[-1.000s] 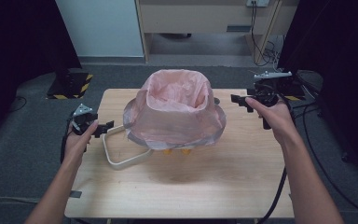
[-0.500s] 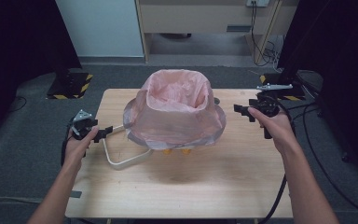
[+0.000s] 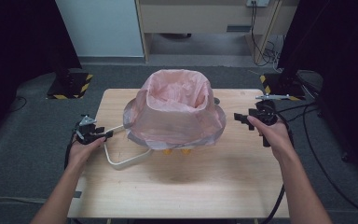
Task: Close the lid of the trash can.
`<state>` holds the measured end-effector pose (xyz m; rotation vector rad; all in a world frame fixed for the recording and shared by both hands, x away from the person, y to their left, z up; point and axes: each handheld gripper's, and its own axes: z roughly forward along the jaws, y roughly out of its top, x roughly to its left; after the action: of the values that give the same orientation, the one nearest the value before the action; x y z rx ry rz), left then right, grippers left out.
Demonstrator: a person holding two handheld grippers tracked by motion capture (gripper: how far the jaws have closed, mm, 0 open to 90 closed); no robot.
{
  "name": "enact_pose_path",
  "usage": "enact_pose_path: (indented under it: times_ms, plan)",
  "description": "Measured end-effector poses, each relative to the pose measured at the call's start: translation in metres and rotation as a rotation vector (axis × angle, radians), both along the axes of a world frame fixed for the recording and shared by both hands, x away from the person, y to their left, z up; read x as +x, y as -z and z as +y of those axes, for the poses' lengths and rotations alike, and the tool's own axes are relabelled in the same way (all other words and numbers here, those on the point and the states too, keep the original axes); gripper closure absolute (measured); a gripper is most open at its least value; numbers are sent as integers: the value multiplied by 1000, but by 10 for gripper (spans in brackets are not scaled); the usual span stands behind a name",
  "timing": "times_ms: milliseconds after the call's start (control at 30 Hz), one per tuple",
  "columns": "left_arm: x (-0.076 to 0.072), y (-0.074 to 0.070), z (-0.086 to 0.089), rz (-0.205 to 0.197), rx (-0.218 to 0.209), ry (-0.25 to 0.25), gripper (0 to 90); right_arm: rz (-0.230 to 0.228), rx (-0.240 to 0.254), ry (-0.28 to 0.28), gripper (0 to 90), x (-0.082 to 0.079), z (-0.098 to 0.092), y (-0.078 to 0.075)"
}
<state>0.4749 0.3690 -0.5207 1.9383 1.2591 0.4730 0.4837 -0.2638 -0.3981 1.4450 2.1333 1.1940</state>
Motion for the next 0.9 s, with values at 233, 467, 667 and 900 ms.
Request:
enact_pose_path:
  times_ms: [233,467,667,900]
  plan:
    - [3,6,0,6,-1,-5,573,23,-7,-5,235,-1,2,12]
    - [4,7,-3,1,0,13,656,21,-2,-10,238,0,4,10]
    - [3,8,-4,4,25,29,758,20,-4,-17,238,1,7,8]
    - [-3,3,3,-29,19,-5,788,24,-6,-19,236,1,6,9]
